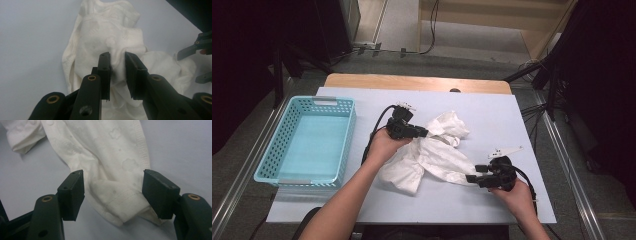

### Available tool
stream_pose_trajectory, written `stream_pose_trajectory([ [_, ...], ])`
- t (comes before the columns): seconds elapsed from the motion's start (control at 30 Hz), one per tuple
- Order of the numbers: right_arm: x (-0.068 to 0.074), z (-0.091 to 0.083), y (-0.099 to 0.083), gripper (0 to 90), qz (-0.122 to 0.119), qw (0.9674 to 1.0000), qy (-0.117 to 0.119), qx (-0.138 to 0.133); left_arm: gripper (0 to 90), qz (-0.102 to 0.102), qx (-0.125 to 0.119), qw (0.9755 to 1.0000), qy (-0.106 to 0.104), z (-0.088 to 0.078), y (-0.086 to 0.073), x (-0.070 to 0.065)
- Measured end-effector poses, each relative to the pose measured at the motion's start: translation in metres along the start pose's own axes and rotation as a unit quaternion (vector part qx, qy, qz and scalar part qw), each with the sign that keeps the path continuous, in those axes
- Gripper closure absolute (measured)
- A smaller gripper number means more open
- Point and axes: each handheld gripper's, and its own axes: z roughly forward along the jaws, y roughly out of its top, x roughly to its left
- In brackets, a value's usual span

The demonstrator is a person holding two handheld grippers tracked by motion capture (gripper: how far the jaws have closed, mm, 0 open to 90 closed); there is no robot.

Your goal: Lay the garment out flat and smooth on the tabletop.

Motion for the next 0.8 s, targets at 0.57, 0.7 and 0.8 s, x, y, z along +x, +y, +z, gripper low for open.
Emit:
stream_pose_trajectory([
  [0.57, 0.0, 0.001, 0.0, 32.8, -0.005, 1.0, 0.0, 0.002, 81.7, 0.046, 0.012, 0.9987, 0.019, 0.021, 0.014, -0.014],
  [0.7, 0.0, 0.001, 0.001, 32.9, -0.003, 1.0, 0.001, 0.002, 86.4, 0.044, 0.01, 0.9988, 0.017, 0.015, 0.016, -0.014],
  [0.8, 0.0, 0.002, 0.001, 32.9, -0.003, 1.0, 0.0, 0.002, 87.2, 0.04, -0.003, 0.999, 0.018, 0.006, 0.018, -0.014],
])
